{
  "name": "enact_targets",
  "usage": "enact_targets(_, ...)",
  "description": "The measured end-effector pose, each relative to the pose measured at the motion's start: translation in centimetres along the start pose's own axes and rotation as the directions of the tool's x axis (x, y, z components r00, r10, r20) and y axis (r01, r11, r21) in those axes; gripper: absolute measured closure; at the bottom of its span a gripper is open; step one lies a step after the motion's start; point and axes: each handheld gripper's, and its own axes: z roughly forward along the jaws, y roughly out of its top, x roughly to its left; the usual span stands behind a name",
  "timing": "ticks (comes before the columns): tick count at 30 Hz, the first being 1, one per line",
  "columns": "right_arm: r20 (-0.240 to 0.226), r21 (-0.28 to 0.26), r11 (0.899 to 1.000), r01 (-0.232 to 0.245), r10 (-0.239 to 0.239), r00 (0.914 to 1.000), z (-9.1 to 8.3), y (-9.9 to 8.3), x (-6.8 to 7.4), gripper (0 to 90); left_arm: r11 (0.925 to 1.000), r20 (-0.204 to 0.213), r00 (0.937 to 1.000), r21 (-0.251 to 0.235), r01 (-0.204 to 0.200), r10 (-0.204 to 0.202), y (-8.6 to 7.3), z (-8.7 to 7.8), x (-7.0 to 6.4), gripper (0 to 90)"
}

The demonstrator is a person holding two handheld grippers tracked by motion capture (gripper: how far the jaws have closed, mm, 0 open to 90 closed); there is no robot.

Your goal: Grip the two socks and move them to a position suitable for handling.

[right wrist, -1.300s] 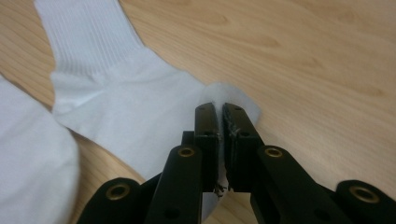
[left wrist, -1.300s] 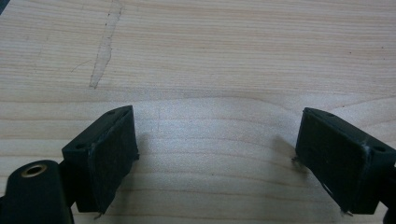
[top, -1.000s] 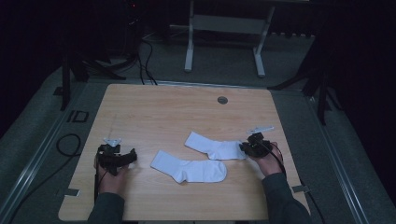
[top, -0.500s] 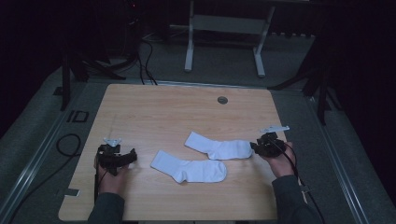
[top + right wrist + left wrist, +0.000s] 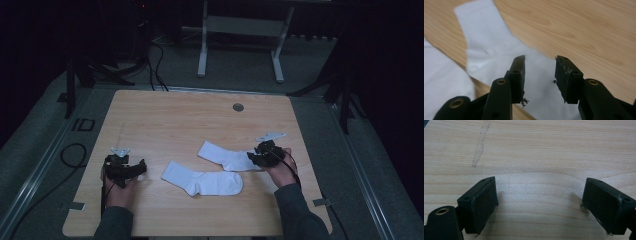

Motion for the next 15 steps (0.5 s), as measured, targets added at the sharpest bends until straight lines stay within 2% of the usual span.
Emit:
enact_targets(6,-0.032,-0.013,0.999,0.048,-0.048,0.9984,0.7,1.6,1.8,58.9,1.0000,0.000,1.0000,0.000,0.000,0.000,0.0,0.0,0.0,12.5)
enact_targets(15,-0.043,-0.016,0.996,0.093,-0.093,0.9947,1.2,2.8,3.4,57.9,1.0000,0.000,1.0000,0.000,0.000,0.000,0.0,0.0,0.0,12.5)
